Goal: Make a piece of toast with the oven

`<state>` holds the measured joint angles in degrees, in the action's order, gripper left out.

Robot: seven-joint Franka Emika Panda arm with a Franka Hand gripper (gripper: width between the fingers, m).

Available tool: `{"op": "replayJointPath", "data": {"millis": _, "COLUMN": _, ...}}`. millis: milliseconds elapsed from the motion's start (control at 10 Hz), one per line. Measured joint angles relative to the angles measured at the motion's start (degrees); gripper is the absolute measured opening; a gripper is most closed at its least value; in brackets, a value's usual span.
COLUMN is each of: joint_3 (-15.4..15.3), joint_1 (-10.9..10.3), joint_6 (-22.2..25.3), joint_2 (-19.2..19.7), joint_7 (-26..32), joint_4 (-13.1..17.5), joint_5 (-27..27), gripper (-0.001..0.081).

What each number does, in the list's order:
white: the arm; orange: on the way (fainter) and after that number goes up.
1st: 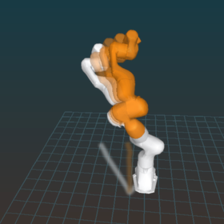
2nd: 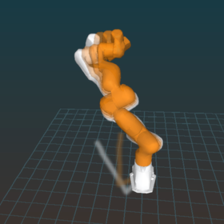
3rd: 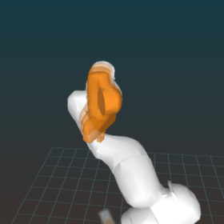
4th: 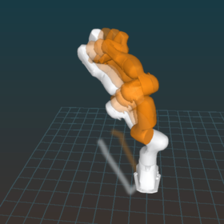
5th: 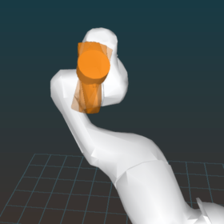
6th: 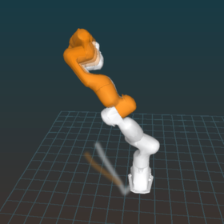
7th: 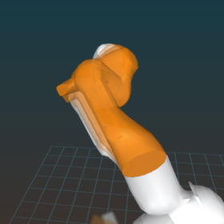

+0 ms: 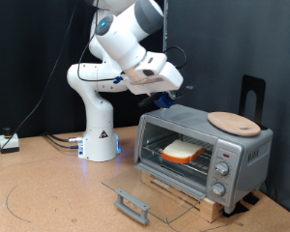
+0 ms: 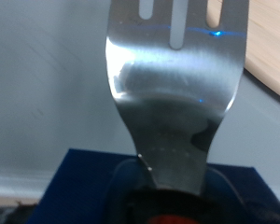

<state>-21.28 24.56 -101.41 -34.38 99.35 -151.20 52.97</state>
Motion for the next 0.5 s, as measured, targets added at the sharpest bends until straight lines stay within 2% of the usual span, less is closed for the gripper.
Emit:
{"op": "replayJointPath", "data": {"millis": 200, "joint_3": -2.98, "joint_1": -1.55, "joint_6": 0.13, "joint_2": -3.23, "joint_7": -1.82, "joint_4": -2.0, "joint_5": 0.13, "gripper": 0.0461}}
{"op": "replayJointPath", "data": {"millis": 500, "joint_3": -8.07, "joint_1": -4.49, "joint_6": -1.65, "joint_2": -8.32, "joint_7": -5.19, "joint_4": -5.5, "joint_5": 4.53, "gripper": 0.0461}}
